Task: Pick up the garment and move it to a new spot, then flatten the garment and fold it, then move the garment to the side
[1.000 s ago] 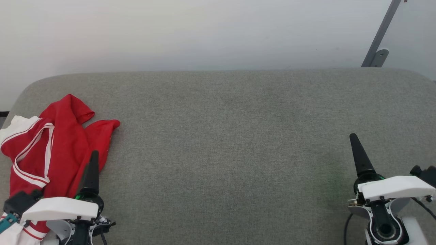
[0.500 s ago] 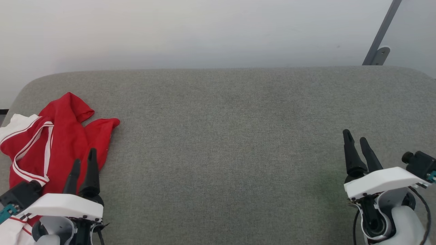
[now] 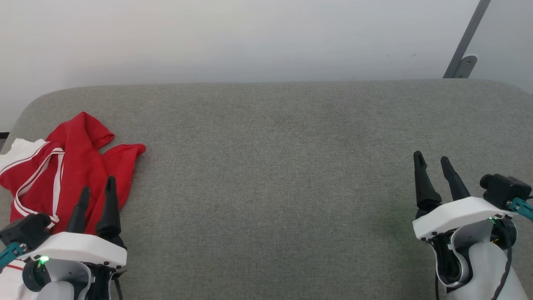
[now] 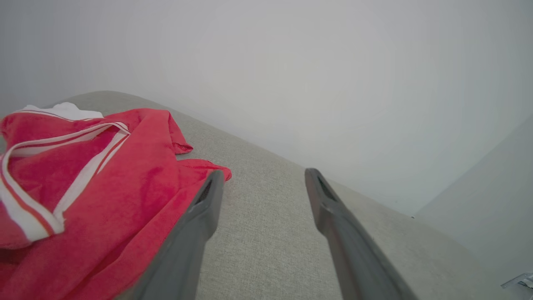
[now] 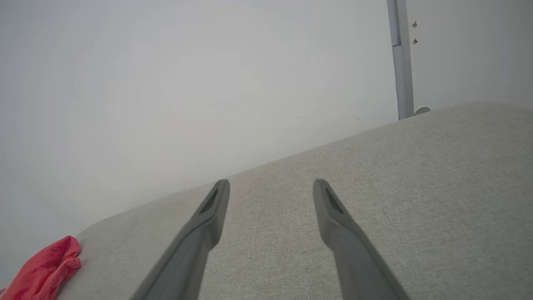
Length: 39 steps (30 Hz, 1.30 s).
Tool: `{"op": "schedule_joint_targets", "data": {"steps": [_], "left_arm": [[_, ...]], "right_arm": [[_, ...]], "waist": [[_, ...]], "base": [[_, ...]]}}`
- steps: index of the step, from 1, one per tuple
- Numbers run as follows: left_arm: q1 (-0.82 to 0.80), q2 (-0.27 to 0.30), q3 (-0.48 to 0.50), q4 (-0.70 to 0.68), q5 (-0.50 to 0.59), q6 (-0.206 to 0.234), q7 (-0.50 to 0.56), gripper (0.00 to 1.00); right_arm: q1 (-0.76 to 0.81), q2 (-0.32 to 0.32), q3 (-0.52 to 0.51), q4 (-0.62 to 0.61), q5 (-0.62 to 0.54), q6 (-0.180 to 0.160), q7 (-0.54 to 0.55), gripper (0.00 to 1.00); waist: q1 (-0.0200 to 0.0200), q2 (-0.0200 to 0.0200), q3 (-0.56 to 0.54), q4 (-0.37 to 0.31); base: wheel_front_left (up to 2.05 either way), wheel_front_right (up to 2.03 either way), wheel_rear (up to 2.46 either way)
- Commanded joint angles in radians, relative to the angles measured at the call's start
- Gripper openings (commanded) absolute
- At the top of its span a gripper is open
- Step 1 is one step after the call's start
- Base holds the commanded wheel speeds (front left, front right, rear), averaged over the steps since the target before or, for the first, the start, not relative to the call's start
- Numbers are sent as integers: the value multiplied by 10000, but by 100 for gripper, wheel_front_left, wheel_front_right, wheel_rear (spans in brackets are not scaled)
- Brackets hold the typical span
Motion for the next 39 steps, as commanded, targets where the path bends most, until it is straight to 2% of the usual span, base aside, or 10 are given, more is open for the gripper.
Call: {"op": "schedule_joint_targets", "data": {"steps": [1, 25, 39], "left_arm": [[-229, 143, 32, -110, 403, 0, -133, 100], [3, 523, -311, 314, 2317, -96, -757, 100], [-283, 754, -392, 961, 2807, -97, -1068, 100]], "right_arm": [[-332, 7, 3, -56, -442, -2, -153, 100], [-310, -16, -49, -3, -2700, -3, -774, 100], [-451, 87, -296, 494, -4064, -3, -1085, 100]], "waist": [[0, 0, 3, -13], [0, 0, -5, -84], [0, 0, 132, -84]], "base": [[0, 0, 0], [0, 0, 0], [0, 0, 0]]}}
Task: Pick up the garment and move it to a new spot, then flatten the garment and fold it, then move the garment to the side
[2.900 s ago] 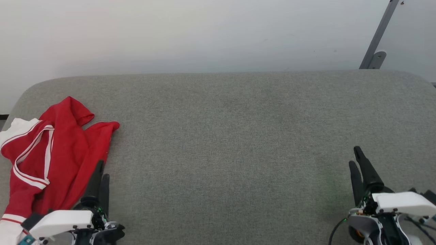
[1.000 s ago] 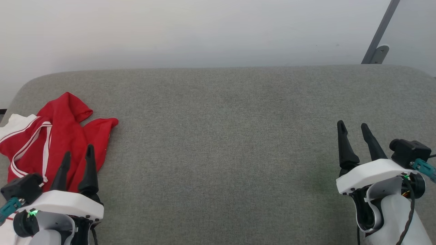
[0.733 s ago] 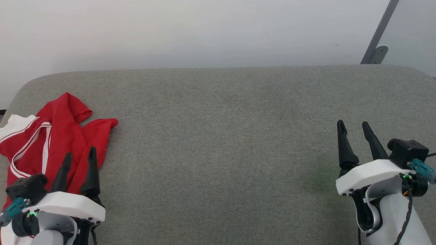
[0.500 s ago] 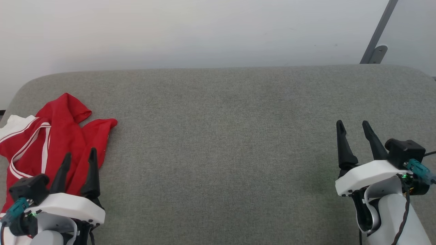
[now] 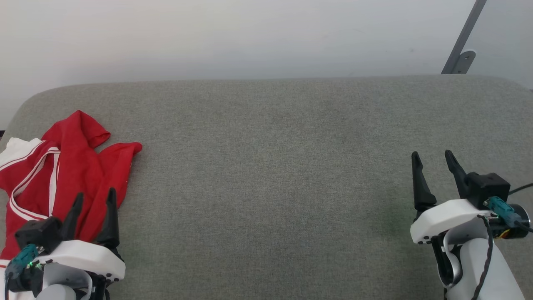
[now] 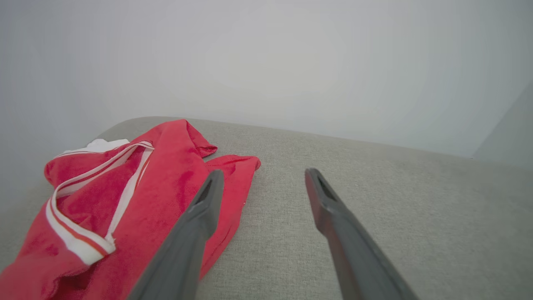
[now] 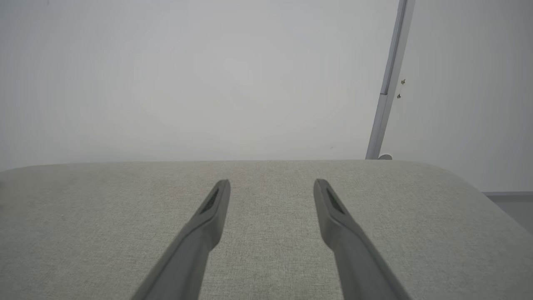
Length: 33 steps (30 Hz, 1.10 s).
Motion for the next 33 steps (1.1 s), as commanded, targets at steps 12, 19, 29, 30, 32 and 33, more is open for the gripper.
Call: {"op": "schedule_joint_targets", "data": {"steps": [12, 19, 29, 30, 32, 33], "left_arm": [[-280, 142, -61, -139, 102, -11, -306, 100], [-278, 387, -383, 19, -49, -10, -426, 100], [-421, 516, -641, 197, 215, -9, -591, 100], [-425, 487, -631, 225, 102, -9, -589, 100], [-419, 401, -544, 329, -91, -9, -586, 100], [-421, 313, -420, 401, -256, -9, -583, 100]], "right_arm": [[-354, 101, -157, 87, -165, -3, -308, 100], [-374, 109, -170, 173, -509, -3, -442, 100], [-385, 121, -279, 253, -791, -3, -587, 100], [-384, 122, -268, 254, -650, -3, -587, 100], [-364, 124, -187, 257, -441, -3, -587, 100], [-362, 129, -69, 262, -378, -3, -587, 100]], "waist": [[0, 0, 12, -4], [0, 0, 24, 16], [0, 0, -38, 217], [0, 0, -36, 286], [0, 0, -26, 471], [0, 0, -16, 570]], "base": [[0, 0, 0], [0, 0, 0], [0, 0, 0], [0, 0, 0], [0, 0, 0], [0, 0, 0]]}}
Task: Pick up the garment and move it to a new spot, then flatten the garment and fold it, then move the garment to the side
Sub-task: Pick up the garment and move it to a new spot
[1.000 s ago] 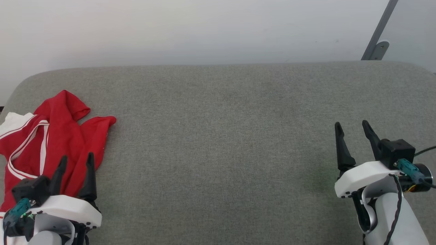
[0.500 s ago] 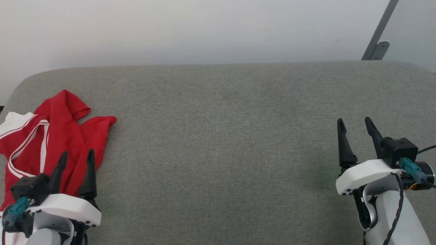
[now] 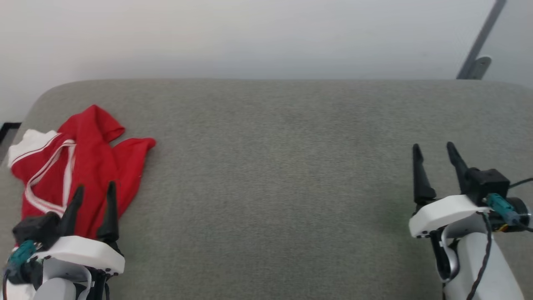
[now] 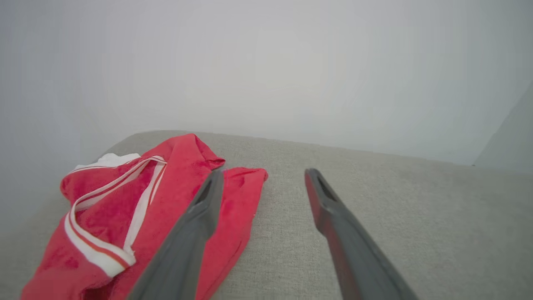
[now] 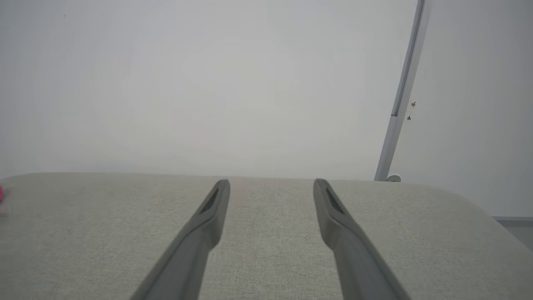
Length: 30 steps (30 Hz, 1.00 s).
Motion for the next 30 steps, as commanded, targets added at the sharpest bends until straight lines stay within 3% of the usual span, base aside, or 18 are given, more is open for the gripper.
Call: {"op": "schedule_joint_targets", "data": {"steps": [1, 9, 21, 25, 30], "left_arm": [[-82, -142, 226, 140, -289, 8, -56, 100], [86, -388, 922, 355, 362, 8, -56, 100], [457, -1187, 1588, 185, 1206, 8, -56, 100], [640, -1373, 1788, 123, 1219, 8, -56, 100], [1002, -1747, 2472, -286, 1190, 8, -56, 100]], "right_arm": [[-47, 50, 259, 56, 154, -3, -52, 100], [-160, 28, 1551, 411, 830, -3, -51, 100], [-207, 28, 2557, 618, 1422, -3, -51, 100], [-252, 30, 2938, 682, 1635, -3, -51, 100], [-673, 4, 3889, 919, 2022, -5, -51, 100]], "waist": [[0, 0, 28, 301], [0, 0, 6, 1763], [0, 0, -123, 4391], [0, 0, -144, 4871], [0, 0, -13, 5002]], "base": [[0, 0, 0], [0, 0, 0], [0, 0, 0], [0, 0, 0], [0, 0, 0]]}}
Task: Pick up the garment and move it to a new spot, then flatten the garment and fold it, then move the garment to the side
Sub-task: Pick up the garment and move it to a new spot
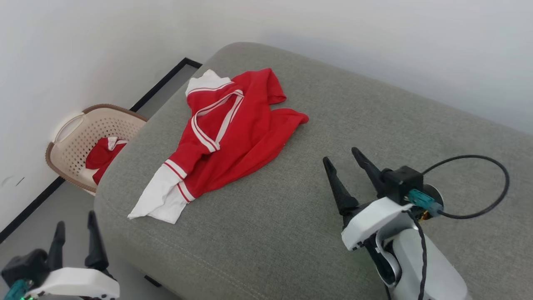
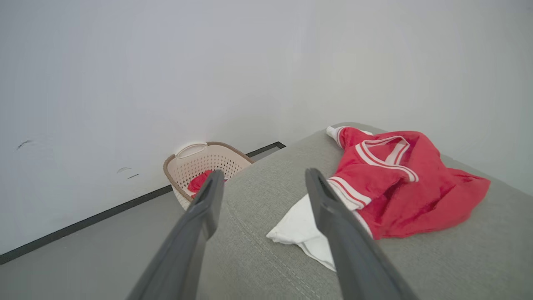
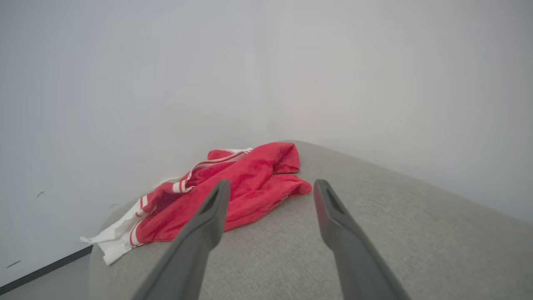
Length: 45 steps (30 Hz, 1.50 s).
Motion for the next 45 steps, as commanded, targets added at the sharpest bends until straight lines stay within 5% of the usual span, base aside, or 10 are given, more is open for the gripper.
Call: {"op": "schedule_joint_targets", "data": {"steps": [1, 10, 21, 27, 33, 45], "left_arm": [[74, -101, 31, -127, 24, 8, -52, 100], [-141, -133, -353, -265, -35, 8, -52, 100], [-4011, 2958, -4077, 1580, -2134, 8, 267, 100], [-5707, 4494, -5940, 2869, -4559, 12, 2118, 100], [-6273, 5853, -7555, 3181, -7340, 15, 5064, 100], [-6625, 6991, -8948, 3360, -9832, 12, 6021, 100]], "right_arm": [[-77, -70, 91, 88, 99, -7, -49, 100], [-181, -51, 95, 199, 240, -7, -49, 100], [-644, -39, -218, -116, -370, -5, -49, 100], [-963, -45, -175, -312, -415, -5, -49, 100], [-1156, -45, -124, -570, -477, -7, -47, 100], [-1685, -37, 22, -1178, -654, -5, -40, 100]], "waist": [[0, 0, 59, 45], [0, 0, 78, -41], [0, 0, 1396, -1968], [0, 0, 2191, -3044], [0, 0, 2907, -3892], [0, 0, 4266, -4878]], "base": [[0, 0, 0], [0, 0, 0], [0, 0, 0], [0, 0, 0], [0, 0, 0], [0, 0, 0]]}}
